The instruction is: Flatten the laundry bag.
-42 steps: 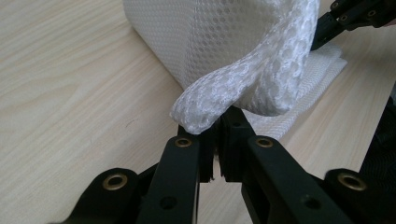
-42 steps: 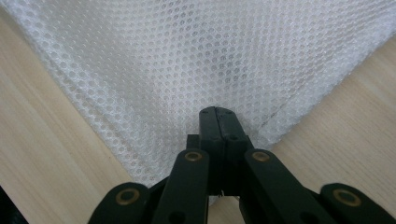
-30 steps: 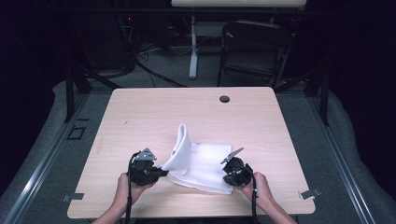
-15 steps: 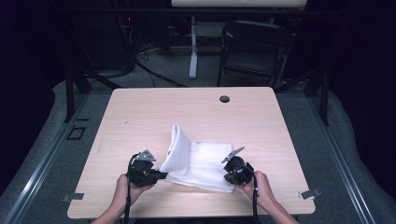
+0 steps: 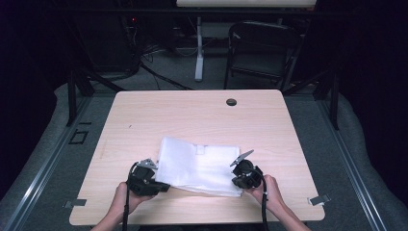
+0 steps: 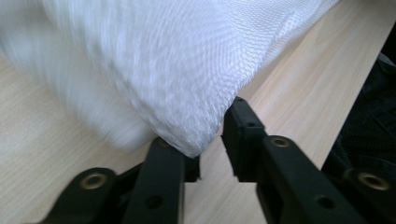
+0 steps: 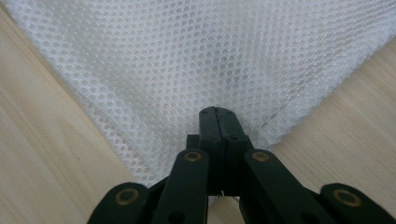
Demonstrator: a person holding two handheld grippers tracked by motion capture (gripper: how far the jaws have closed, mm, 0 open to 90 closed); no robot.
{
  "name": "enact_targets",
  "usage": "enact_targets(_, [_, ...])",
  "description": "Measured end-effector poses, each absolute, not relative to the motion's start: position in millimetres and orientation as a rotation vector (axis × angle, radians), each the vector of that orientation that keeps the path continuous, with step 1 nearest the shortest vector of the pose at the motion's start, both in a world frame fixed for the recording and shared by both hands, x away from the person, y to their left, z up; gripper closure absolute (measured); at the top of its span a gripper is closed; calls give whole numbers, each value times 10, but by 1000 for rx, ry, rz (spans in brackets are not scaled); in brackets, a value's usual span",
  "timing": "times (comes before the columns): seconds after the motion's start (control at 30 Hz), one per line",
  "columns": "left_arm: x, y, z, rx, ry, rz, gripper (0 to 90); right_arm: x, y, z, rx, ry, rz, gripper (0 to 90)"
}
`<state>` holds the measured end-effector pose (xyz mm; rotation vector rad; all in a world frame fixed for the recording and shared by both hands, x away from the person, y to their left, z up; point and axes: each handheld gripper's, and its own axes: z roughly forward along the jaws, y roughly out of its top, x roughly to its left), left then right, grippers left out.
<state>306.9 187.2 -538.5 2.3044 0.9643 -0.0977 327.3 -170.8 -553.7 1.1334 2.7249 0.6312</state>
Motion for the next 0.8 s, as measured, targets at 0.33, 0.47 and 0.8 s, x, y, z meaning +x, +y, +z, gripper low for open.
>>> enact_targets(0.33, [2945,2048,-5239,2297,986,47,275,3325,-1792,-5422,1142,2706,712,675])
enact_targets(0.47, [2947,1958,-5183,2288,957,128,213,3305,-1819,-5337,1129,2703,745,534])
enact_targets(0.8, [3026,1775,-5092,2287,889,201,150,3244,-1921,-5228,1147,2690,757,180])
